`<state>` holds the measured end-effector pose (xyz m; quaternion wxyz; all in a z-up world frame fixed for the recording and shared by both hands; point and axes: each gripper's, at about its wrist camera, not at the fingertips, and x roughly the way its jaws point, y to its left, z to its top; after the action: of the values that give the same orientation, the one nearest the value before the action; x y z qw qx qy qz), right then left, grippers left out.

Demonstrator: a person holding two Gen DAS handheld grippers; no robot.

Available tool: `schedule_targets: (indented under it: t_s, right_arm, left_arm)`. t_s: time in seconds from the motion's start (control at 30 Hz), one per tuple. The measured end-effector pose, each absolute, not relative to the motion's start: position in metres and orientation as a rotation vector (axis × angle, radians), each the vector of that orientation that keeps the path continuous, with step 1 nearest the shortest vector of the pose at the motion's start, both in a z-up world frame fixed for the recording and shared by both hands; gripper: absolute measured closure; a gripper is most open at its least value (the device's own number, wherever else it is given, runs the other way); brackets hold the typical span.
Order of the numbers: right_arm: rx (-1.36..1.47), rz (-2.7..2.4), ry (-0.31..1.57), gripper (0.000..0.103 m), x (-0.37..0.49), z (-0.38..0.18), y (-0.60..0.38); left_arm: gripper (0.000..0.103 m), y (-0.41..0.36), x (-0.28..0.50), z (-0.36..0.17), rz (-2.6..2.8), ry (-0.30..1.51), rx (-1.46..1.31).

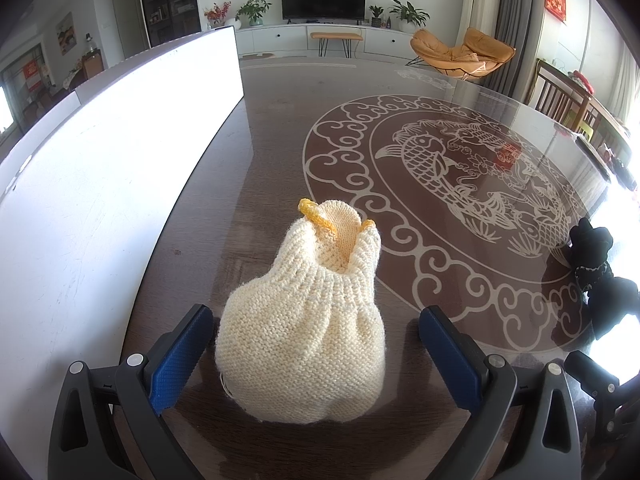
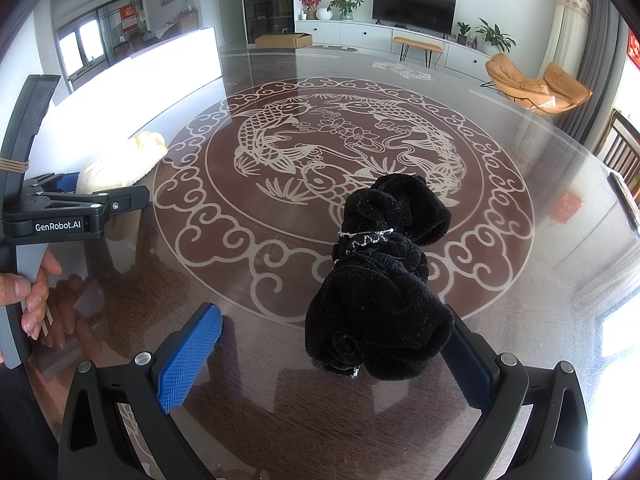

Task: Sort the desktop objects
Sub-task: 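Carry the knit hat and black cloth into the bin and open both tools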

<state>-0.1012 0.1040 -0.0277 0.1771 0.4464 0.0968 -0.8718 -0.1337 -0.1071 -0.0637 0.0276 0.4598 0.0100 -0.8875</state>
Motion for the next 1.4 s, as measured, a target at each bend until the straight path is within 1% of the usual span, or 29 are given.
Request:
schedule_targets:
  t_s: [0.17,0.23,0.3,0.33,0.4,0.5,0.53,0.57,0.6,0.67,0.7,0.73,0.9,1.03,1.2,1.3,1.4]
  right_arm:
    - [1.292,-2.439,0.286,0.0,-0.103,-0.027,0.104]
    - [1.369,-2.338,0.318,0.0,-0.11,-0.024,0.105]
    - [1.422,-2.298,0.247,0.0,-0.118,-0.018,0.119]
    - [1.433,-2.289,0.201,0.0,-0.119,-0.015,0.125]
    - [1.437,-2.28,0.171,0.0,-0.125,-0.009,0.13]
    - [1.448,-2.24,0.218,0.0,-0.132,-0.006,0.117]
    - [1.492,-2.226,0.257,0.001,-0.135,-0.009,0.112]
    - [1.529,-2.235,0.294,0.008,-0.136,-0.011,0.109]
    - [1.551,-2.24,0.312,0.019,-0.134,-0.014,0.108]
    - [1.548,-2.265,0.331,0.061,-0.13,-0.011,0.11]
    - [1.544,-2.266,0.324,0.069,-0.129,-0.008,0.112]
    - [1.538,-2.259,0.291,0.072,-0.127,-0.005,0.114]
    - [1.424,-2.302,0.247,0.072,-0.111,0.035,0.118]
    - [1.298,-2.315,0.229,0.072,-0.102,0.082,0.104]
    - [1.118,-2.255,0.232,0.072,-0.094,0.145,0.042]
    - [1.038,-2.172,0.225,0.072,-0.091,0.172,-0.013]
    - [0.99,-2.071,0.223,0.071,-0.087,0.183,-0.077]
  left_arm:
    - [0.0,-0.108,-0.129,-0.062,-2.774,-0.05,1.565]
    - [0.01,-0.107,-0.122,-0.06,-2.803,-0.074,1.558]
    - [0.037,-0.105,-0.116,-0.056,-2.825,-0.079,1.527]
    - [0.043,-0.104,-0.115,-0.054,-2.833,-0.072,1.517]
    - [0.051,-0.097,-0.113,-0.052,-2.838,-0.097,1.507]
    - [0.058,-0.093,-0.112,-0.049,-2.835,-0.107,1.516]
    - [0.058,-0.092,-0.11,-0.047,-2.839,-0.102,1.518]
    - [0.06,-0.092,-0.106,-0.046,-2.844,-0.095,1.515]
    - [0.06,-0.092,-0.102,-0.045,-2.85,-0.089,1.508]
    - [0.061,-0.09,-0.093,-0.041,-2.863,-0.074,1.479]
    - [0.061,-0.09,-0.088,-0.037,-2.873,-0.057,1.465]
    - [0.061,-0.089,-0.083,-0.031,-2.888,-0.028,1.443]
    - [0.061,-0.097,-0.058,0.011,-2.963,0.141,1.311]
    - [0.061,-0.124,-0.041,0.059,-3.0,0.213,1.185]
    - [0.061,-0.194,-0.026,0.112,-2.934,0.232,1.062]
    - [0.061,-0.245,-0.022,0.119,-2.821,0.207,1.058]
    - [0.061,-0.297,-0.017,0.109,-2.709,0.274,1.104]
